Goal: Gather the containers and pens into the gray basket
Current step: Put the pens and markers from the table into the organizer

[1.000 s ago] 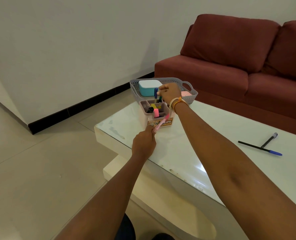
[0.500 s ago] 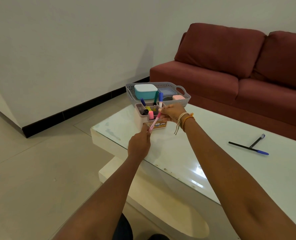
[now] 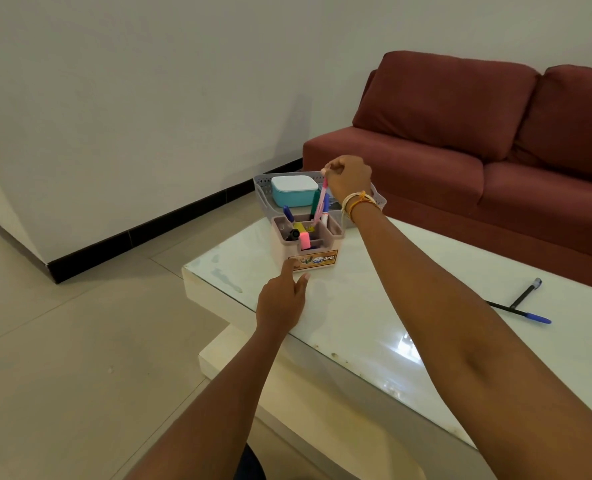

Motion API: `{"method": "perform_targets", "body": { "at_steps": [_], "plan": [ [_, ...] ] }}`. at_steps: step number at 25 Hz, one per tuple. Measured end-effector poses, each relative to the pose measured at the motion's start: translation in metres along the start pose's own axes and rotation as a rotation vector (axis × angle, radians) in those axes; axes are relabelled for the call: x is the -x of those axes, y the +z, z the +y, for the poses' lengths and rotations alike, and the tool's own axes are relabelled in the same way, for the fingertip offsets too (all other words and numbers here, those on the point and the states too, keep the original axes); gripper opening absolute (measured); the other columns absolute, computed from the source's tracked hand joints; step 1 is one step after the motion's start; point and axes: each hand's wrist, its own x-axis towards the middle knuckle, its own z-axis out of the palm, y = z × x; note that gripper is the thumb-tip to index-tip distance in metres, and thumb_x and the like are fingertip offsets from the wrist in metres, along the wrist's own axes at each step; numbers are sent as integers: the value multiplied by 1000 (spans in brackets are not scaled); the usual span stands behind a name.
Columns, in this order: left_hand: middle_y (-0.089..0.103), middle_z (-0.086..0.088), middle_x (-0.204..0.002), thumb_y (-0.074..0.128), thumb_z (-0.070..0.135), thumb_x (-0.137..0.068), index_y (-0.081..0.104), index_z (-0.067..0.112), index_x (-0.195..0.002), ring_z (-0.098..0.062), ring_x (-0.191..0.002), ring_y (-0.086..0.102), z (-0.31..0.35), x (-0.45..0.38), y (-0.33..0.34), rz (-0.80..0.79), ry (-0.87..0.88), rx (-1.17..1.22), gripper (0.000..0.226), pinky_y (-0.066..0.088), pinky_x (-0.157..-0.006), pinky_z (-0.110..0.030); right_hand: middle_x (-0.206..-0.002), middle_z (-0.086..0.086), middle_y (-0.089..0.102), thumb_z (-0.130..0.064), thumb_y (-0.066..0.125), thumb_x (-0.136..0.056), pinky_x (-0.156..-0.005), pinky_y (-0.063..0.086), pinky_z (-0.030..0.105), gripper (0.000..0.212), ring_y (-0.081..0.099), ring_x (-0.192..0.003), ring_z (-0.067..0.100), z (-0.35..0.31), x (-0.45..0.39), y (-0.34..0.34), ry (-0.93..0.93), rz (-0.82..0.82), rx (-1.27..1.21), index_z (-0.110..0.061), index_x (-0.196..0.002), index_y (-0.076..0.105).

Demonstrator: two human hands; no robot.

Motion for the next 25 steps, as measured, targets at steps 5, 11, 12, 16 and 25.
{"method": "perform_targets", "body": {
  "at_steps": [5, 11, 12, 16, 25],
  "plan": [
    [66, -4, -85, 40, 45, -98, 36, 20, -140, -14, -68, 55, 1, -1, 0, -2, -13, -19, 49, 56, -73, -33, -107, 13, 71, -19, 66, -87, -93, 54, 35, 24, 66, -101, 26, 24, 11, 24, 30, -186, 200, -7, -106, 72],
    [68, -5, -92, 38, 43, -99, 36, 21, -139, -20, -75, 63, 0, 0, -1, 4, 26, -45, 46, 56, -72, -34, -109, 14, 70, -18, 69, -85, -92, 53, 33, 27, 66, -102, 28, 35, 18, 19, 105, -247, 178, -6, -109, 71],
    [68, -5, -90, 38, 43, -99, 38, 21, -138, -21, -77, 64, 0, 0, -2, 5, 48, -58, 44, 55, -72, -34, -108, 15, 71, -17, 69, -85, -92, 53, 32, 27, 66, -101, 27, 35, 21, 13, 130, -211, 127, -6, -108, 71],
    [69, -2, -90, 41, 35, -99, 51, 25, -122, -23, -82, 65, 3, 7, -4, -54, 195, -205, 27, 50, -73, -33, -104, 14, 71, -14, 61, -87, -93, 52, 31, 21, 66, -99, 27, 58, 58, -15, 205, -87, 36, -4, -102, 72],
    [55, -6, -112, 39, 8, -93, 50, 21, -122, -27, -93, 60, 56, 32, 33, -250, 448, -408, 33, 40, -69, -33, -110, 9, 68, -6, 50, -83, -87, 52, 34, 29, 63, -103, 28, 161, 156, -92, 415, 64, 273, -12, -103, 70]
  ]
}}
